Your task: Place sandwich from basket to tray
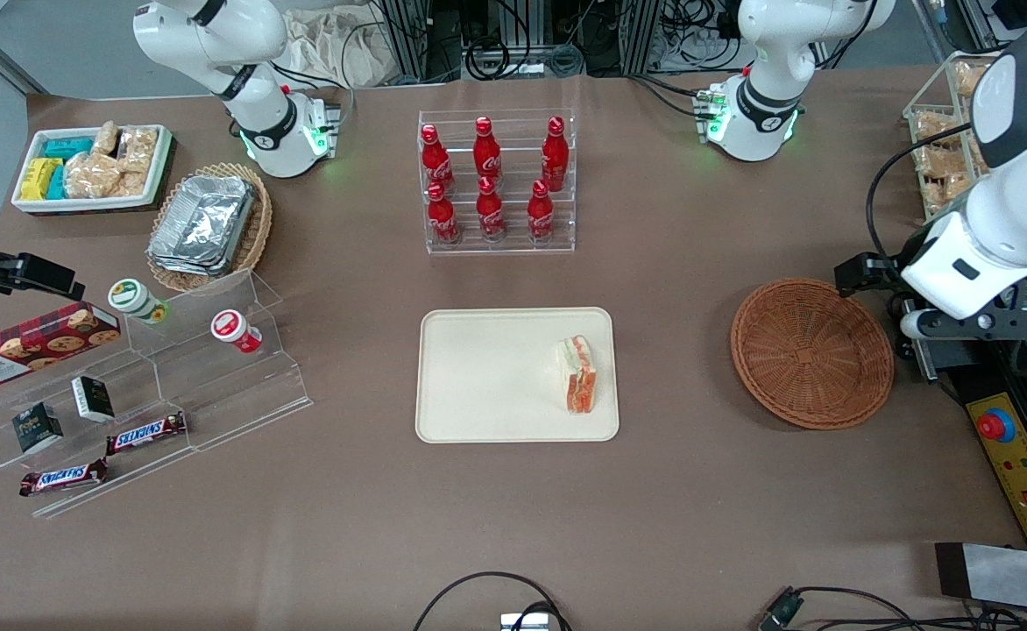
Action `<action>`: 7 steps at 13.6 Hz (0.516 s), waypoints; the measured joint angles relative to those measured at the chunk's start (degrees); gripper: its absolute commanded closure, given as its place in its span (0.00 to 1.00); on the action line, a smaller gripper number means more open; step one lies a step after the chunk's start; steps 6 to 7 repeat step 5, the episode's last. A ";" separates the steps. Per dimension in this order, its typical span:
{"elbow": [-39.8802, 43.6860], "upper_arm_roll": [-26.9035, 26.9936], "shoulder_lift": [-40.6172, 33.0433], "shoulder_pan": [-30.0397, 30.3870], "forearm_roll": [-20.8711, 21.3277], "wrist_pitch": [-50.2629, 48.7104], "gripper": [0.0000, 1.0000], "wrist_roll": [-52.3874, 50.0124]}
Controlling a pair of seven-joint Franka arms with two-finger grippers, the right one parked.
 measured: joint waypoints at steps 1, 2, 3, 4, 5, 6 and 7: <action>-1.43 2.01 -0.86 -1.78 -0.21 0.44 0.00 0.38; -2.99 4.33 -1.79 -3.70 -0.34 0.87 0.00 1.51; -4.20 5.78 -2.48 -4.74 -0.37 0.90 0.00 2.93; -5.03 6.49 -2.79 -4.97 -0.37 0.88 0.00 4.47; -5.33 6.87 -2.66 -4.96 -0.36 0.94 0.00 5.69; -5.33 6.87 -2.66 -4.96 -0.36 0.94 0.00 5.69; -5.33 6.87 -2.66 -4.96 -0.36 0.94 0.00 5.69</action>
